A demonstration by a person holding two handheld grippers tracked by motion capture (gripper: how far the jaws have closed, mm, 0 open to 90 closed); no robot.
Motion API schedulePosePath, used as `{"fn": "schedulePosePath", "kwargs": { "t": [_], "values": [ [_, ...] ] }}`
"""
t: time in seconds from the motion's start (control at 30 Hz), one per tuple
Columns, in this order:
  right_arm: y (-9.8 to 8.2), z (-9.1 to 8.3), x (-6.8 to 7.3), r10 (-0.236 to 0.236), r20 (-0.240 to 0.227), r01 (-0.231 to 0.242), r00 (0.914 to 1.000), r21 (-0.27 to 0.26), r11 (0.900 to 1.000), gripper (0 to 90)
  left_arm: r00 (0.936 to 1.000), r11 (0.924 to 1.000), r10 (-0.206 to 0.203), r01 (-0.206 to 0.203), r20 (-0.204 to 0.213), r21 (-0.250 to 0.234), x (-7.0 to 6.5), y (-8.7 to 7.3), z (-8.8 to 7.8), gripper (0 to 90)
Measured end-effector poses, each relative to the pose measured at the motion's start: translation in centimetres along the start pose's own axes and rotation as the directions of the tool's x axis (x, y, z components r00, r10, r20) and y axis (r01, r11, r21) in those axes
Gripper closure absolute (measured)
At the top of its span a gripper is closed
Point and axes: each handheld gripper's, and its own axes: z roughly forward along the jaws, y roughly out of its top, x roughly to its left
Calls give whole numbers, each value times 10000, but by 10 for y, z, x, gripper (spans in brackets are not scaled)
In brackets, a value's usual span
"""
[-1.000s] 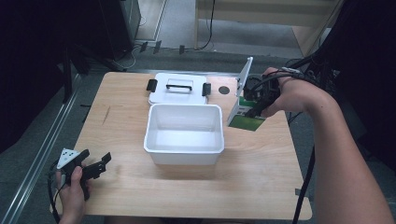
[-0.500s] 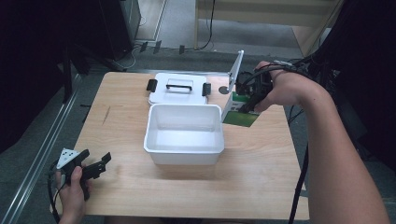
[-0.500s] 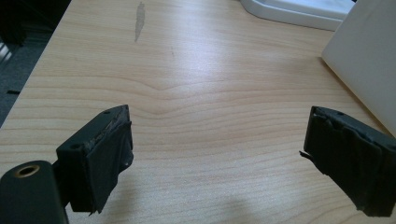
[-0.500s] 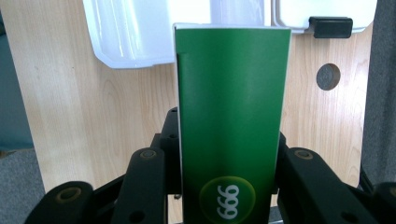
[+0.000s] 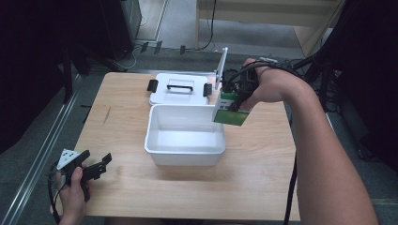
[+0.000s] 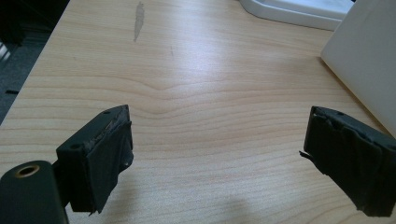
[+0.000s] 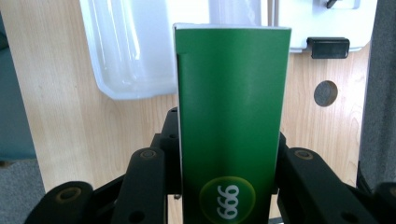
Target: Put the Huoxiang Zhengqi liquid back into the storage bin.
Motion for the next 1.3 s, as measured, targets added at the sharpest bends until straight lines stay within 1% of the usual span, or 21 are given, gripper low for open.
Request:
{"fn": "schedulePosePath", "kwargs": {
  "t": [0.1,0.2,0.3,0.33,0.37,0.43,0.53,0.67,0.9,1.03,1.07,1.17,1.23,1.3],
  "values": [
    [7,3,0,-143,-28,143,9999,21,9999,649,10000,10000,-1,1,30,-11,0,0,0,88],
    [14,5,1,-88,-56,89,9999,118,9999,649,10000,10000,34,-34,23,13,0,0,0,88],
    [22,5,2,-148,-112,149,9998,101,9998,649,10000,10000,27,-27,22,12,0,0,0,88],
    [24,5,2,-268,-85,269,9996,80,9996,649,10000,10000,24,-24,27,16,0,0,0,88],
    [29,5,3,-266,-73,267,9996,80,9996,649,10000,10000,24,-24,29,19,0,0,0,88],
    [31,6,3,-295,-77,295,9995,46,9996,649,10000,10000,20,-20,31,21,0,0,0,88],
    [37,8,3,-237,-199,235,9995,-112,9997,648,10000,10000,-2,2,36,30,0,0,0,88],
    [46,13,3,-174,-287,173,9994,-31,9998,648,10000,10000,-16,16,58,47,1,0,0,88],
    [60,18,5,-459,-413,457,9981,-60,9989,647,9999,10000,-62,62,85,45,1,0,1,88],
    [64,23,6,-661,-455,662,9968,9,9978,646,9999,9999,-120,120,79,26,1,0,1,88],
    [65,25,6,-593,-457,595,9972,32,9982,646,9999,9999,-124,124,81,18,1,0,1,88],
    [64,30,5,-672,-487,678,9966,103,9976,646,9999,9999,-121,121,98,15,1,0,1,88],
    [63,33,5,-817,-504,825,9954,151,9965,646,9999,9999,-108,108,104,18,1,0,1,88],
    [61,37,5,-816,-540,824,9952,128,9965,646,9999,9999,-108,108,105,20,1,0,1,88]
  ]
}}
